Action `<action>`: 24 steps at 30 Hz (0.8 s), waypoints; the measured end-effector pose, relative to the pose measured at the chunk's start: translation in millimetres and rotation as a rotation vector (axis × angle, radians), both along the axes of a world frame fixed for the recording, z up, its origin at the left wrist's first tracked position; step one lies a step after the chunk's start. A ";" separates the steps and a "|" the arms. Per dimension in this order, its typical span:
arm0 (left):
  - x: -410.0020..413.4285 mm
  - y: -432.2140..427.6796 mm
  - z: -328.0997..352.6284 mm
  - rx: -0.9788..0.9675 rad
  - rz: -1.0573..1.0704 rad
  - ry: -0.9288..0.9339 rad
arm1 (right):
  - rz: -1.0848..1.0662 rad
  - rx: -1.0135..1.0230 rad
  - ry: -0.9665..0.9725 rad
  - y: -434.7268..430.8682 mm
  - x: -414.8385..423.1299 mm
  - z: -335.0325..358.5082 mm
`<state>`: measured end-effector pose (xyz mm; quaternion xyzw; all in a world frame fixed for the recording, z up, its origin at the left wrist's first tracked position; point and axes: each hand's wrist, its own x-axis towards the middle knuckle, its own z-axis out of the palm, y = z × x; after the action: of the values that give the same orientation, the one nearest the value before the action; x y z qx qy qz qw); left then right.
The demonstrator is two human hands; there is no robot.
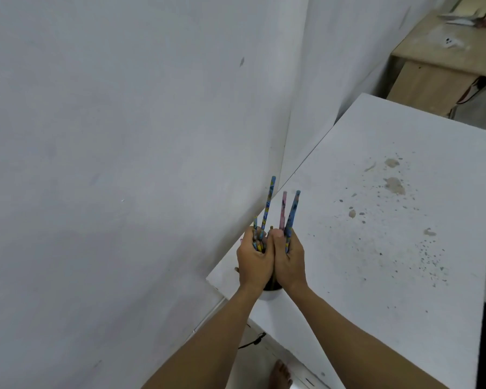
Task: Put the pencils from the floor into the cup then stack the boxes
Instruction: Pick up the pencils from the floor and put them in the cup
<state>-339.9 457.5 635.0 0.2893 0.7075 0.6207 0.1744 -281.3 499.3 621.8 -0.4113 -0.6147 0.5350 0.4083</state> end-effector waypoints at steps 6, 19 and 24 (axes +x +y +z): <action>1.9 10.0 5.0 0.059 0.082 0.006 | 0.037 0.092 -0.013 -0.3 5.2 -3.5; -36.6 20.5 33.2 -0.115 -0.008 0.227 | 0.013 0.263 -0.060 23.7 -3.1 2.5; -45.3 5.2 27.9 -0.170 0.053 0.397 | 0.046 0.373 -0.117 27.5 -6.0 5.4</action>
<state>-385.1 462.7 662.9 0.3714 0.7851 0.4942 0.0389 -287.3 526.8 627.3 -0.3447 -0.7351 0.3964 0.4287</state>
